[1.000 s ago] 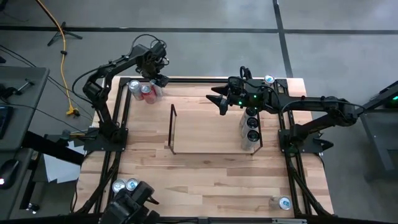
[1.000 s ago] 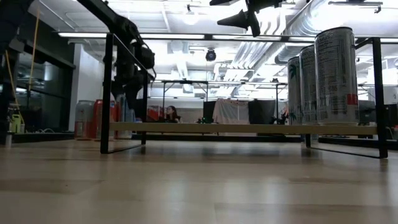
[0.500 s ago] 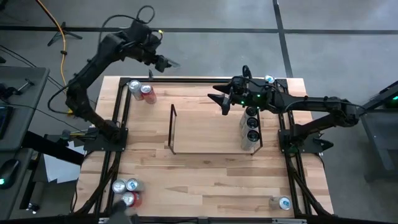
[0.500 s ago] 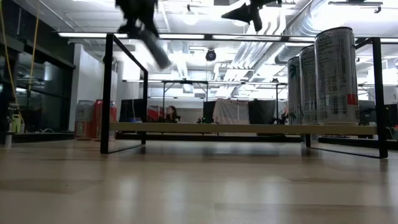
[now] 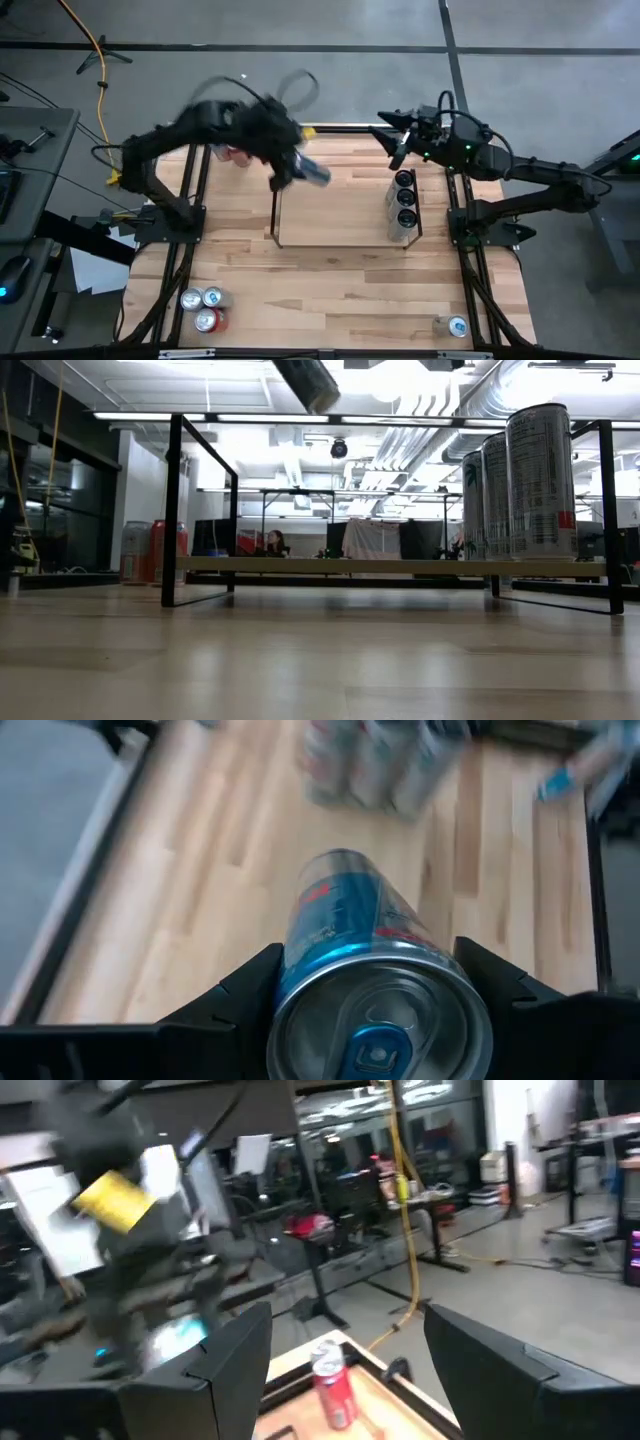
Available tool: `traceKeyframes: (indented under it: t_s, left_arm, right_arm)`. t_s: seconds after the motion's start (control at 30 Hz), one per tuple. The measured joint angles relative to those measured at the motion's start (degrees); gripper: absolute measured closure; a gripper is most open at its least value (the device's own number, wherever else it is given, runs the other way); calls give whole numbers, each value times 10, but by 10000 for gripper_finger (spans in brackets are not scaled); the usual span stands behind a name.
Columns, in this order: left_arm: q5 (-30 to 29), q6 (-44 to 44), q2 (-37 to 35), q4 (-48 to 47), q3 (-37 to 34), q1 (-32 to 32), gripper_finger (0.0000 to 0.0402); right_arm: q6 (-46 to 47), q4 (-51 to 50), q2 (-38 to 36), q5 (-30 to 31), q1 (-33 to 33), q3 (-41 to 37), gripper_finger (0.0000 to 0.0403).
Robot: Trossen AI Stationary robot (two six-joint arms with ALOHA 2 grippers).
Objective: Place canned beverage on shelf
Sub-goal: Put the blue soda can on the shelf
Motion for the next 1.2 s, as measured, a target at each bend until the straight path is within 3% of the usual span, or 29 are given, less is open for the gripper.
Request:
traceKeyframes:
  t_s: [0.23,0.53,1.2]
  left_arm:
    - [-2,44,115,-13,0,-59,215]
    - [-42,112,218,-114,-1,-63,215]
    - [-9,171,254,-86,-3,-62,182]
  right_arm:
    - [31,-66,2,14,0,0,153]
    - [41,-91,7,14,0,0,153]
    - [40,-91,7,20,0,0,153]
